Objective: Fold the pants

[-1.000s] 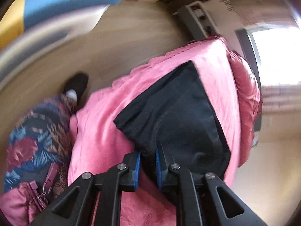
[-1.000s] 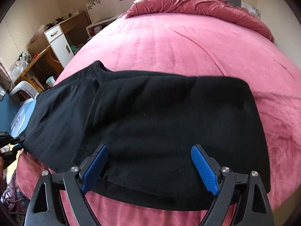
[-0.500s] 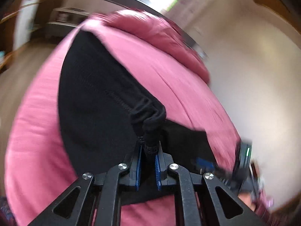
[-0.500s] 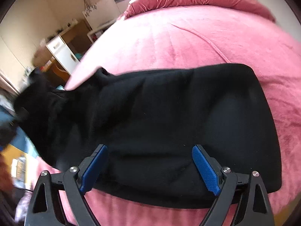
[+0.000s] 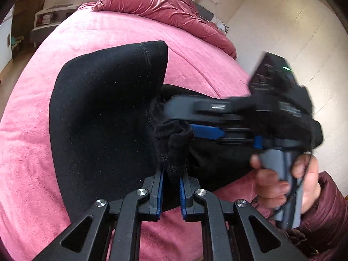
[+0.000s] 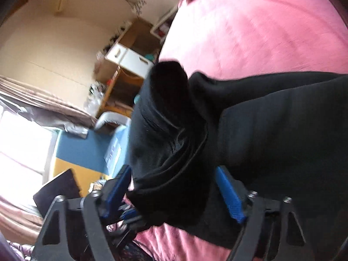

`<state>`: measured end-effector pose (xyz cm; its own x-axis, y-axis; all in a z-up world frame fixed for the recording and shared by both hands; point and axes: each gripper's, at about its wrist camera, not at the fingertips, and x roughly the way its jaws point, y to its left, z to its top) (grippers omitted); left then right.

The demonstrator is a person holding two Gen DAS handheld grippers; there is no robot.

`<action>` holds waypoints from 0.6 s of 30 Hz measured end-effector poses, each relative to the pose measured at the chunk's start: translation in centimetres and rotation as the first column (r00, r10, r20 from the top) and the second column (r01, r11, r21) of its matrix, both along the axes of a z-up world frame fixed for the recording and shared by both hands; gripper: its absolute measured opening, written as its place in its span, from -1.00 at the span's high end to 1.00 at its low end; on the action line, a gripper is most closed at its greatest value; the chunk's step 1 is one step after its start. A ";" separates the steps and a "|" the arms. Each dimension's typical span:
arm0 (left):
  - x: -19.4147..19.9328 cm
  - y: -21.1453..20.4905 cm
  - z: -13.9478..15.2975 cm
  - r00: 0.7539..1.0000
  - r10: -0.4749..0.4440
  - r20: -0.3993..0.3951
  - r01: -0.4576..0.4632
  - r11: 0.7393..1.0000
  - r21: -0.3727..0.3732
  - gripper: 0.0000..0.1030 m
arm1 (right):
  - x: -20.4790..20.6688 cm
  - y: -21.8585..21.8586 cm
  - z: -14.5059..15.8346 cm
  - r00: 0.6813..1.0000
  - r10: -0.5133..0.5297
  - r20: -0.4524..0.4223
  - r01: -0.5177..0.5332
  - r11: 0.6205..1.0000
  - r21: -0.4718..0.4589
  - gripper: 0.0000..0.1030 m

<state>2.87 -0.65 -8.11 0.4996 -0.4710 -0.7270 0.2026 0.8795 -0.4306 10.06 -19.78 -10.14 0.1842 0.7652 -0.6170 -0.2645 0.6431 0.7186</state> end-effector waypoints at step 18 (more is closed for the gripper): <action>-1.9 -3.3 0.7 0.999 0.020 0.029 -0.027 0.970 0.242 0.75 | 2.6 4.4 -3.5 0.994 0.105 -0.030 -0.108 0.987 -0.120 0.53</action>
<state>1.02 -3.96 -7.45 0.5286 -0.2703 -0.8047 0.1888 0.9616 -0.1990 12.67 -15.38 -13.66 0.0899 0.6990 -0.7095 -0.3199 0.6949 0.6441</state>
